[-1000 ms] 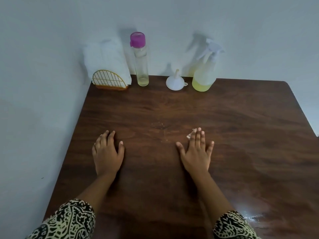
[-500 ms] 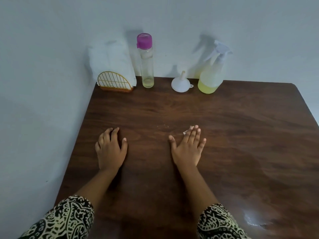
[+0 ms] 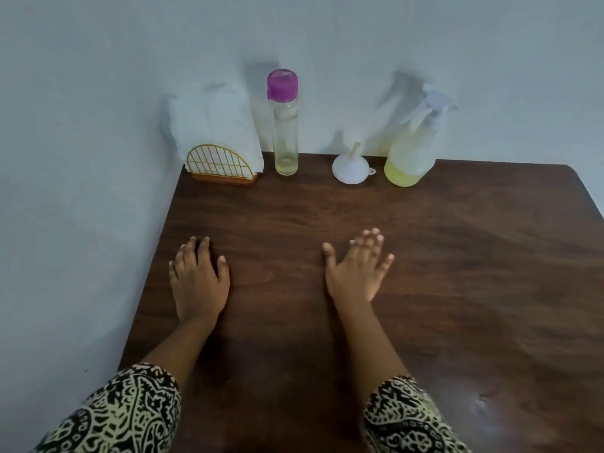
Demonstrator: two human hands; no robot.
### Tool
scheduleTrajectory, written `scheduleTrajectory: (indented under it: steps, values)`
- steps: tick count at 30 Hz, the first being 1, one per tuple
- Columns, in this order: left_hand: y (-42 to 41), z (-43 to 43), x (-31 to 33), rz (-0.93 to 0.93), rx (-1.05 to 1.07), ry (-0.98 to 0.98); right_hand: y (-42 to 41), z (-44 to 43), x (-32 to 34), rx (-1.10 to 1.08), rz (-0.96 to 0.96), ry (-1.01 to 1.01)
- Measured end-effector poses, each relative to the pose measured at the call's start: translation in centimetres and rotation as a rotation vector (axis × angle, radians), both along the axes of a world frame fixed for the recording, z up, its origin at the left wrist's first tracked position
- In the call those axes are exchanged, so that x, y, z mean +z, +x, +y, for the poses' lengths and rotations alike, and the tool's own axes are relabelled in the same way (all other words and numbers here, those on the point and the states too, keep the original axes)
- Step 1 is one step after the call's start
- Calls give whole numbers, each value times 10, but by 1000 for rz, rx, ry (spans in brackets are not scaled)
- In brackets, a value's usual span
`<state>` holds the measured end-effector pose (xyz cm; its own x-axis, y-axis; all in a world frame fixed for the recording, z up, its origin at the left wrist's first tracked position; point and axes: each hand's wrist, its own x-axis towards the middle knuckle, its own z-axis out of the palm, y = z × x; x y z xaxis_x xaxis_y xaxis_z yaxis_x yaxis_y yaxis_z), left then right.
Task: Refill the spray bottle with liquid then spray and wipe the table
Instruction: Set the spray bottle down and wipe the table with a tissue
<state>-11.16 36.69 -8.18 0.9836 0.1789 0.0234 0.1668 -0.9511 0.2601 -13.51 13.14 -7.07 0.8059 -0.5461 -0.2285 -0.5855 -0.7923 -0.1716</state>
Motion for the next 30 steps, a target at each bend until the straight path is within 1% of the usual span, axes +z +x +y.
scheduleTrajectory:
  steps: [1, 3, 5, 6, 7, 8, 10, 12, 14, 15, 16, 18, 20, 21, 22, 23, 25, 26, 28, 29, 30]
  values:
    - [0, 0, 0, 1, 0, 4, 9, 21, 0, 62, -32, 33]
    - [1, -1, 0, -3, 2, -6, 24, 74, 0, 283, -66, 109]
    - [1, 0, 0, -7, 0, -15, 25, 112, 3, 477, -21, 126]
    - [1, 0, 0, -10, -3, -14, 25, 114, 4, 507, -6, 114]
    - [2, 0, 0, -13, -2, -15, 26, 103, 3, 495, -20, 106]
    - [2, 1, 0, -12, 3, -17, 23, 84, 2, 437, -49, 86]
    - [2, 0, -1, -15, 0, -12, 19, 28, -1, 234, -102, 21]
    - [2, 0, -2, -19, -4, -1, 18, -23, -1, 36, -32, -31]
    - [2, 0, -3, -17, -2, 6, 27, -33, -1, -65, 21, -36]
    - [2, -1, -3, -17, -4, 8, 36, -20, -3, -49, -8, -26]
    - [2, -1, -3, -20, -7, 9, 46, 3, -3, 11, -52, 4]
    - [3, 0, -3, -36, -9, -2, 60, 64, -4, 268, -114, 88]
    - [2, 2, -4, -50, -15, -17, 57, 115, 2, 555, -56, 111]
    - [2, 2, -5, -53, -18, -17, 55, 121, 4, 618, -30, 102]
    - [2, 2, -5, -55, -17, -18, 55, 112, 3, 615, -41, 105]
    - [2, 2, -5, -57, -12, -19, 55, 91, 2, 545, -81, 102]
    - [2, 1, -4, -54, -7, -11, 51, 26, -2, 310, -156, 32]
    - [2, 1, -5, -54, -9, -1, 49, -12, -2, 179, -146, -3]
    - [3, 0, -5, -52, -13, 19, 45, -69, 2, -11, -38, -21]
    - [2, 0, -5, -46, -13, 23, 46, -76, 3, -62, 5, -20]
    - [2, -1, -5, -42, -12, 23, 49, -67, 0, -69, 5, -20]
